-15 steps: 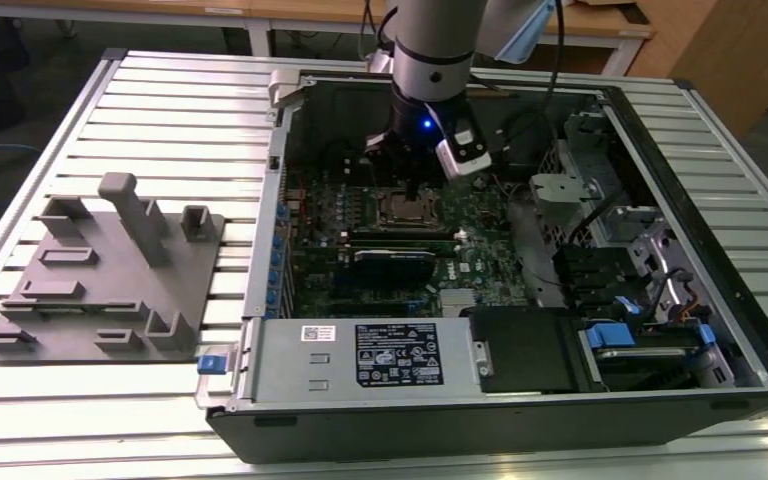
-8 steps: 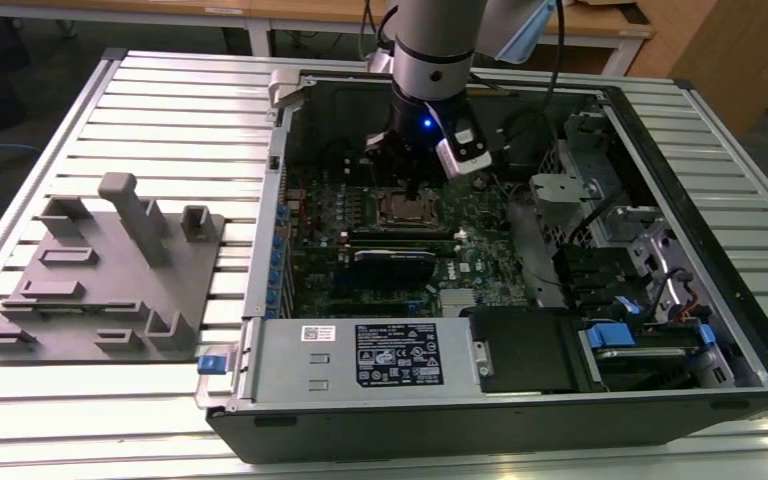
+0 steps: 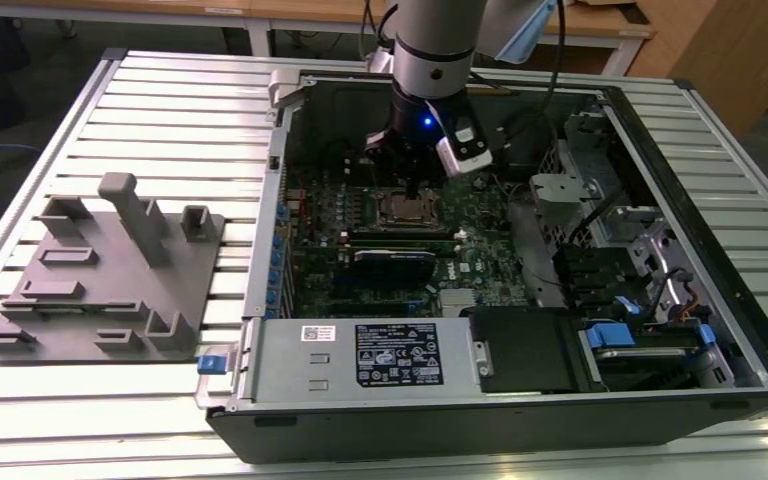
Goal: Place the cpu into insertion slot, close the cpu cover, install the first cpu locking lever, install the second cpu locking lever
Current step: 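Install the first cpu locking lever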
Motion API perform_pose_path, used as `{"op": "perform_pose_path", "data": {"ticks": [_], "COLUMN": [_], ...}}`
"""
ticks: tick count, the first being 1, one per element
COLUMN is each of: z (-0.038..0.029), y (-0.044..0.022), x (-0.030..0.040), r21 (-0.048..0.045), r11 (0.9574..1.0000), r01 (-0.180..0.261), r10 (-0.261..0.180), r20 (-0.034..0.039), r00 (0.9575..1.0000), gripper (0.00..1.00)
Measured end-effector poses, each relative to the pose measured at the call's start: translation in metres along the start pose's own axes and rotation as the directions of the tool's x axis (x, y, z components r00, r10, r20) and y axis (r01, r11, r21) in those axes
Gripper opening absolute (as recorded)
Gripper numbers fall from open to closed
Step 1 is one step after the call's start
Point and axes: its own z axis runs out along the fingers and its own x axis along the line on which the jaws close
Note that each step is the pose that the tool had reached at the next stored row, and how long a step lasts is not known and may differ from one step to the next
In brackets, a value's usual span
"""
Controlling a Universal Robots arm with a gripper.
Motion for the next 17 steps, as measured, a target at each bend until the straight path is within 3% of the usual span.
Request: {"op": "perform_pose_path", "data": {"ticks": [17], "z": [-0.0053], "y": [0.0003], "x": [-0.0001], "r21": [0.0001], "r11": [1.0], "r01": [0.0], "r10": [0.0], "r20": [0.0], "r00": [1.0], "gripper": [0.1]}}
